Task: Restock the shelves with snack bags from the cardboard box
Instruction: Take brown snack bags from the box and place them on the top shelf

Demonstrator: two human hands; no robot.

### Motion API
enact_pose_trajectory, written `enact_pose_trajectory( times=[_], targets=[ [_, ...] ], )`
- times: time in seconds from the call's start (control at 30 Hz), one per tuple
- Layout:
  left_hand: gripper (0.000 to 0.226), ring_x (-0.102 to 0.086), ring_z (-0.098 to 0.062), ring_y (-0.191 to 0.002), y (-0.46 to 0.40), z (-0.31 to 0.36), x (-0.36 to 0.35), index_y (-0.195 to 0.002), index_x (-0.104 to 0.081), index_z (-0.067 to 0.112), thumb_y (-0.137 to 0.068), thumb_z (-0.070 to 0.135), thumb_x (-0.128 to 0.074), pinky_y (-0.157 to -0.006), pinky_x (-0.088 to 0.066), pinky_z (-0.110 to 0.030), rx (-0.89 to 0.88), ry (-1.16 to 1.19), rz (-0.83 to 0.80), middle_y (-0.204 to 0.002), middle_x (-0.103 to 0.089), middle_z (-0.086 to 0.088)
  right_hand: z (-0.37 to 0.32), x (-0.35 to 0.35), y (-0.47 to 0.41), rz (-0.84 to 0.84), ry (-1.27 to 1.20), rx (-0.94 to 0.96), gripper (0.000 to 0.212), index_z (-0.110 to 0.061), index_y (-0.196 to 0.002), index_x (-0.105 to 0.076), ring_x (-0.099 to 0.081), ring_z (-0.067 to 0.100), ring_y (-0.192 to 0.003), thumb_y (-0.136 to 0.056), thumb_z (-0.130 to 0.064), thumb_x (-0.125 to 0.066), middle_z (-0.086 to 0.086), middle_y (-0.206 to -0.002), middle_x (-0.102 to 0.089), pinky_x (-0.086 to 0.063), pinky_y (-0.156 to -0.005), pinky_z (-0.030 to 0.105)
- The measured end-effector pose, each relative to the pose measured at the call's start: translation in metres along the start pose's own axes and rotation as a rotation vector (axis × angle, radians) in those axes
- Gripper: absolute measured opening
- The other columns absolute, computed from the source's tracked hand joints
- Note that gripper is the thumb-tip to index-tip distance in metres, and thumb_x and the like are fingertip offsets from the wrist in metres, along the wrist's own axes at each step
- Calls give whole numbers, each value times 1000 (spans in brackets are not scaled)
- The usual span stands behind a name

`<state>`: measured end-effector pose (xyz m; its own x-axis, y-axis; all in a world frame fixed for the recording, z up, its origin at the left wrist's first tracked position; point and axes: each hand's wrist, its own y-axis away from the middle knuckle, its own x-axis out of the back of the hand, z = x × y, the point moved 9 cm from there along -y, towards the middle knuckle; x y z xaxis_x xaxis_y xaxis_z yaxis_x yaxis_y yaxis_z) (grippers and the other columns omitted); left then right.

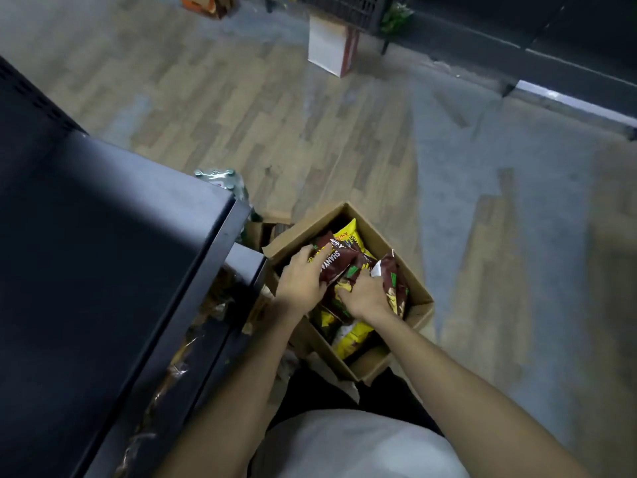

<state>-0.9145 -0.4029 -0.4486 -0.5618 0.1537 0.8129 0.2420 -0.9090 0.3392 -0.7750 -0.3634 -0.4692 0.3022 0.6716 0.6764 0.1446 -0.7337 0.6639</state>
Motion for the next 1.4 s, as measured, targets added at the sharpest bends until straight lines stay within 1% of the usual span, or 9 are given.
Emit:
enact_pose_trajectory(
  times=[0.17,0.27,0.43,0.57,0.8,1.0,1.17,1.27,1.4],
  targets=[
    [83,-35,-33,-133,-14,-4,-17,-151,-22,37,-84,26,-70,-102,-43,-49,-70,-91,-124,-153,-24,-6,1,-12,-6,-41,9,-76,88,-23,-154,-13,-36,41,-135,-86,-53,-61,25,-149,-28,-36,-109,47],
    [83,-36,-37,-132,-22,-15,-20,-152,-20,39,-85,25,-68,-100,-44,-48,-10,-113,-168,-155,-20,-10,-2,-21,-9,-108,-55,-90,89,-37,-154,1,-40,40,-133,-87,-55,-56,22,-149,-36,-37,-108,49],
    [85,-54,-41,-109,-30,-20,-18,-150,-16,47,-86,29,-68,-89,-49,-47,78,-119,-237,-133,-37,-14,-10,-13,-9,-12,-174,-107,84,-30,-153,-11,-40,41,-131,-89,-44,-64,21,-147,-31,-39,-101,44],
    [88,-56,-41,-103,-35,-14,-19,-152,-9,46,-87,34,-67,-86,-50,-47,95,-184,-292,-126,-40,-15,-18,-18,-19,-12,-110,-103,91,-34,-154,4,-30,42,-135,-92,-28,-62,22,-149,-27,-38,-102,47],
    [69,-60,-39,-98,-44,-21,-28,-152,-12,41,-98,18,-47,-80,-51,-45,181,-316,-222,-123,-43,-15,-28,-27,-42,-40,-6,-64,89,-29,-154,12,-46,38,-122,-95,-19,-55,24,-139,-36,-43,-93,44],
    [65,-65,-33,-92,-40,-19,0,-147,-20,50,-93,37,-55,-70,-49,-40,199,-357,-115,-112,-51,-7,-44,-8,-37,-43,-21,-31,90,-26,-155,5,-42,40,-125,-92,-13,-59,23,-145,-29,-44,-94,44],
    [63,-61,-32,-106,-16,7,42,-144,-31,47,-87,54,-57,-82,-49,-41,240,-287,42,-120,-54,-7,-55,30,-14,-16,-17,130,84,-27,-154,-4,-45,40,-122,-91,-11,-56,19,-142,-31,-43,-93,43],
    [65,-59,-31,-111,4,26,58,-144,-33,44,-85,56,-58,-81,-50,-39,264,-245,140,-127,-54,-5,-56,50,-1,35,3,244,79,-25,-154,-6,-46,42,-121,-92,-12,-54,19,-140,-35,-43,-93,45],
    [61,-60,-28,-105,25,45,76,-143,-36,41,-87,54,-57,-73,-47,-36,372,-253,253,-117,-55,-4,-56,69,12,68,37,373,78,-23,-154,-6,-44,41,-123,-93,-13,-53,18,-140,-36,-42,-92,45]
  ],
)
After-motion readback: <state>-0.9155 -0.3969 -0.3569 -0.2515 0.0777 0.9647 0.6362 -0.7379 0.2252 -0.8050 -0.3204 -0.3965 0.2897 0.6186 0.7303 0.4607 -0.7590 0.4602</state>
